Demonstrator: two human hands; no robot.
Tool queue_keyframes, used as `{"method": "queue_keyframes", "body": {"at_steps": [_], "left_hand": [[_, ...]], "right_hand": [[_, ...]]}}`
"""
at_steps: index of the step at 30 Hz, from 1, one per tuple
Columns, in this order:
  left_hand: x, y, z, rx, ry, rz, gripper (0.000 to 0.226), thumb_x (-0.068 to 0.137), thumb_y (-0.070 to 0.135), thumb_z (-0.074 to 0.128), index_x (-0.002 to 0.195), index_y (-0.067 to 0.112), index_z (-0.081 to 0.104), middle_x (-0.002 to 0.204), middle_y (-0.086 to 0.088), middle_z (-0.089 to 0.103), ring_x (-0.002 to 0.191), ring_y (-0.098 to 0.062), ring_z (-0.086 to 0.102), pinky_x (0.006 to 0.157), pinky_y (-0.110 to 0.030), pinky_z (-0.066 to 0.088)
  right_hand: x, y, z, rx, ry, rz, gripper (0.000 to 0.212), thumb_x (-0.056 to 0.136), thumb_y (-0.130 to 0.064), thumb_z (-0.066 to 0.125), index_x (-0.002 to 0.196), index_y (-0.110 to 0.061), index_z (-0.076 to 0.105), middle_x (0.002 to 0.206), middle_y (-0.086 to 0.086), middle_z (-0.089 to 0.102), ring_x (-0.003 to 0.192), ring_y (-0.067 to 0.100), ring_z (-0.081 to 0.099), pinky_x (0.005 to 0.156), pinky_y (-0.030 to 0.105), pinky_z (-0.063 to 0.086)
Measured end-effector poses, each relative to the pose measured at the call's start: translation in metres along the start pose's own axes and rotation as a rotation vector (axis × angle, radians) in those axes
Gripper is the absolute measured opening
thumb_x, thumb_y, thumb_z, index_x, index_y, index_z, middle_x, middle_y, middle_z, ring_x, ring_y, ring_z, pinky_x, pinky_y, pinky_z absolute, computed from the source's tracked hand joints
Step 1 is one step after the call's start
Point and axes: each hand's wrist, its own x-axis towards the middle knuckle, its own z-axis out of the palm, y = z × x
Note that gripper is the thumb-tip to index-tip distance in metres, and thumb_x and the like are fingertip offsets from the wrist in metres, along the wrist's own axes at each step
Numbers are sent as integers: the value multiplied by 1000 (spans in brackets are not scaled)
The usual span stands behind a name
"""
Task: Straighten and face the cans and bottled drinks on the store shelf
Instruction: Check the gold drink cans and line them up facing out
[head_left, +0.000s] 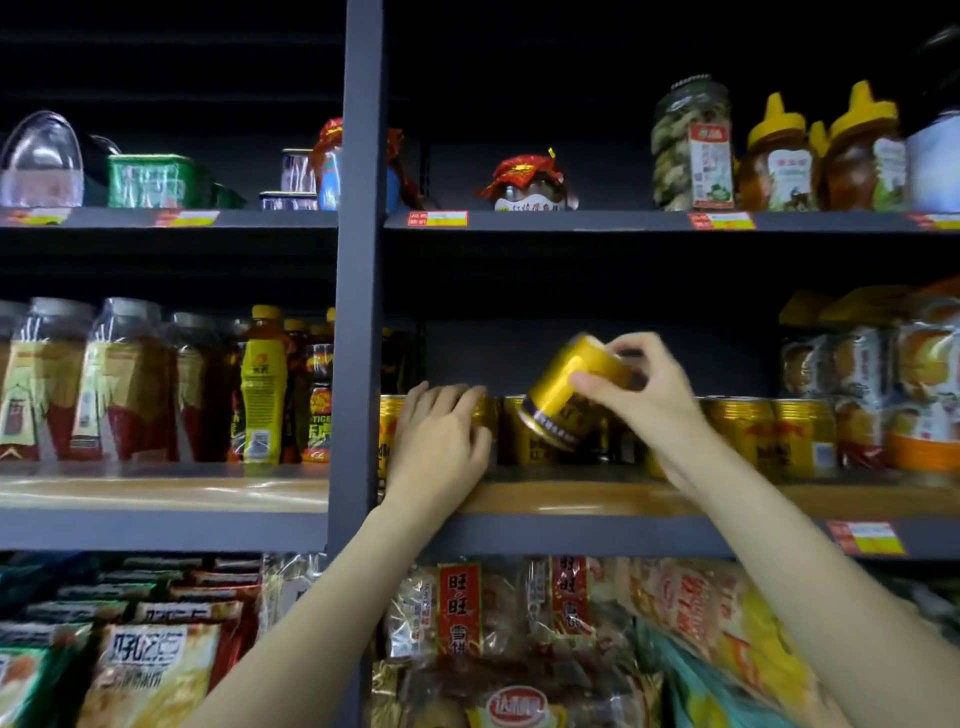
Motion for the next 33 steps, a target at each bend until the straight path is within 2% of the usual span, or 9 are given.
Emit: {"method": "queue_keyframes", "body": {"at_steps": [3, 6, 9, 12, 15, 18, 22, 28, 33], "left_hand": [[-3, 4, -9, -186, 91, -36, 46, 88, 25, 40, 132, 14, 49, 134, -5, 51, 131, -17, 37, 112, -26, 6], [-12, 27, -26, -403, 135, -32, 50, 91, 41, 42, 135, 18, 45, 137, 5, 45, 132, -3, 28, 110, -23, 16], [-23, 67, -40, -771, -149, -89, 67, 80, 54, 60, 136, 29, 34, 128, 21, 43, 115, 5, 44, 94, -14, 40], [-22, 79, -39, -911, -43, -190, 69, 71, 38, 76, 128, 26, 39, 114, 14, 55, 98, 3, 56, 80, -14, 50], [-20, 71, -44, -913, 105, -84, 66, 70, 28, 79, 123, 34, 40, 117, 7, 51, 106, 1, 51, 83, -17, 50], [-20, 61, -54, -908, 62, 74, 69, 72, 22, 79, 125, 37, 37, 118, 7, 44, 108, 5, 46, 83, -8, 45], [-20, 57, -60, -896, -31, 216, 69, 72, 27, 75, 131, 30, 40, 119, 5, 43, 111, 0, 47, 87, -12, 45], [-21, 56, -63, -960, -138, 152, 73, 75, 19, 75, 135, 32, 36, 126, 6, 43, 117, -4, 48, 92, -20, 48], [-21, 53, -67, -1216, -371, -73, 66, 79, 28, 67, 137, 33, 36, 128, 9, 52, 111, -3, 57, 89, -21, 50]], "right_hand": [[-17, -8, -21, 432, 7, 153, 38, 80, -20, 68, 113, -18, 49, 113, 6, 58, 105, 21, 60, 85, 34, 52], [-31, -14, -29, 644, -40, 238, 35, 79, -21, 64, 111, -14, 52, 110, 9, 61, 104, 25, 63, 77, 33, 56], [-38, -17, -22, 818, -26, 301, 51, 74, -23, 65, 121, -10, 51, 115, 14, 62, 105, 27, 64, 75, 34, 59], [-45, -19, -9, 941, -33, 364, 51, 80, -24, 64, 127, -9, 51, 116, 17, 64, 103, 27, 66, 77, 36, 59], [-54, -19, -4, 943, -130, 437, 43, 85, -26, 60, 125, -10, 57, 115, 17, 64, 98, 28, 68, 73, 36, 59], [-63, -20, -4, 970, -225, 487, 40, 86, -28, 55, 123, -14, 58, 111, 20, 67, 94, 29, 69, 72, 35, 59], [-71, -25, -1, 1017, -302, 499, 45, 88, -38, 50, 116, -8, 68, 117, 18, 66, 103, 30, 63, 68, 31, 58], [-66, -30, -4, 955, -235, 444, 48, 85, -39, 54, 123, -10, 59, 113, 17, 68, 99, 29, 68, 69, 35, 60], [-58, -31, -12, 638, -67, 157, 54, 73, -32, 66, 124, -20, 52, 119, 10, 65, 104, 24, 66, 76, 35, 57]]}}
